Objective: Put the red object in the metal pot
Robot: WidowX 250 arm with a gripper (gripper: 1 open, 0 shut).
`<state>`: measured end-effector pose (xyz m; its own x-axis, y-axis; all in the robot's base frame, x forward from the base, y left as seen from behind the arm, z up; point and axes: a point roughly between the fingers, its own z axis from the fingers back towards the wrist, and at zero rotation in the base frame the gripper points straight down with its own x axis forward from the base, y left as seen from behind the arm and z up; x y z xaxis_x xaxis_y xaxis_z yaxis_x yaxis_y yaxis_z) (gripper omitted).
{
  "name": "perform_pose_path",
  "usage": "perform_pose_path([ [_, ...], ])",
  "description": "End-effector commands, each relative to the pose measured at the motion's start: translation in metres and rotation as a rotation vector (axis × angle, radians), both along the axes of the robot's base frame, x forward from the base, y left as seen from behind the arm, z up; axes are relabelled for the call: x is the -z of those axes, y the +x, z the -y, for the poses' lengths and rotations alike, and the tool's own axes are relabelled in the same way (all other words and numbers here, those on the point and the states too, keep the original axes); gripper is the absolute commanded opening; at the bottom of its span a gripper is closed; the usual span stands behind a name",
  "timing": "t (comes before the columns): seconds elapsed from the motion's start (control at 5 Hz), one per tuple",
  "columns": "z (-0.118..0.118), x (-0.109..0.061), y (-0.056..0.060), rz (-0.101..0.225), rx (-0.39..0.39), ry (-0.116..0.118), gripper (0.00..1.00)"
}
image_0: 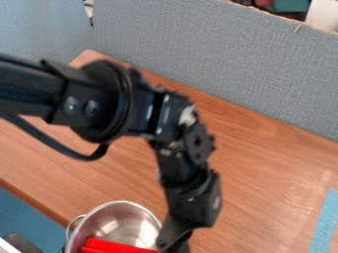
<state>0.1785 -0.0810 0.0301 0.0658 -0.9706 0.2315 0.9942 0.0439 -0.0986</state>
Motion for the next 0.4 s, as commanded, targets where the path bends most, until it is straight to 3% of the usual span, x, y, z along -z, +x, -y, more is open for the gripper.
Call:
perform_pose_path([
  [0.0, -0.016, 0.005, 0.009, 0.0, -0.093, -0.052, 1.0],
  [0.2, -0.034, 0.003, 0.024, -0.001, -0.155, -0.074, 1.0],
])
